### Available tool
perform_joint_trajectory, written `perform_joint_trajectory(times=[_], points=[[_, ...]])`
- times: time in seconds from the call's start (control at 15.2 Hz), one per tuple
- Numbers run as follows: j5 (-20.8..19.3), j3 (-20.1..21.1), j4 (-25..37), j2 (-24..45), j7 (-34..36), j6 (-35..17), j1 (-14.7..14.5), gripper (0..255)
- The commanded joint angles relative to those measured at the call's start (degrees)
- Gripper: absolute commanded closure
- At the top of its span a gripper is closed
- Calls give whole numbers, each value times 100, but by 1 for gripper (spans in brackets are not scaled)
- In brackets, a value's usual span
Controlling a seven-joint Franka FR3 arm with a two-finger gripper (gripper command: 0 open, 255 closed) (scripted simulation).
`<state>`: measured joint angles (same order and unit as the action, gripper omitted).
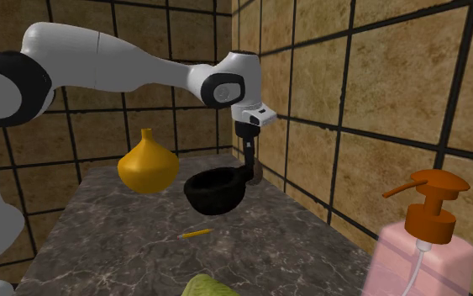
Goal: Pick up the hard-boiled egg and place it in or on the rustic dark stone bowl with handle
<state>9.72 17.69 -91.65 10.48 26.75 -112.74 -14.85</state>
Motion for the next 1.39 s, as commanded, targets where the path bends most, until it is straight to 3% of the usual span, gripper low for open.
perform_joint_trajectory(times=[0.0,0.46,0.53,1.12,1.32], points=[[-7,4,-74,34,-5,-111,-11,0],[-7,4,-71,35,-4,-109,-11,0],[-7,4,-71,35,-4,-109,-11,255],[-7,4,-72,35,-5,-110,-11,255],[-25,4,161,38,40,116,-14,255]])
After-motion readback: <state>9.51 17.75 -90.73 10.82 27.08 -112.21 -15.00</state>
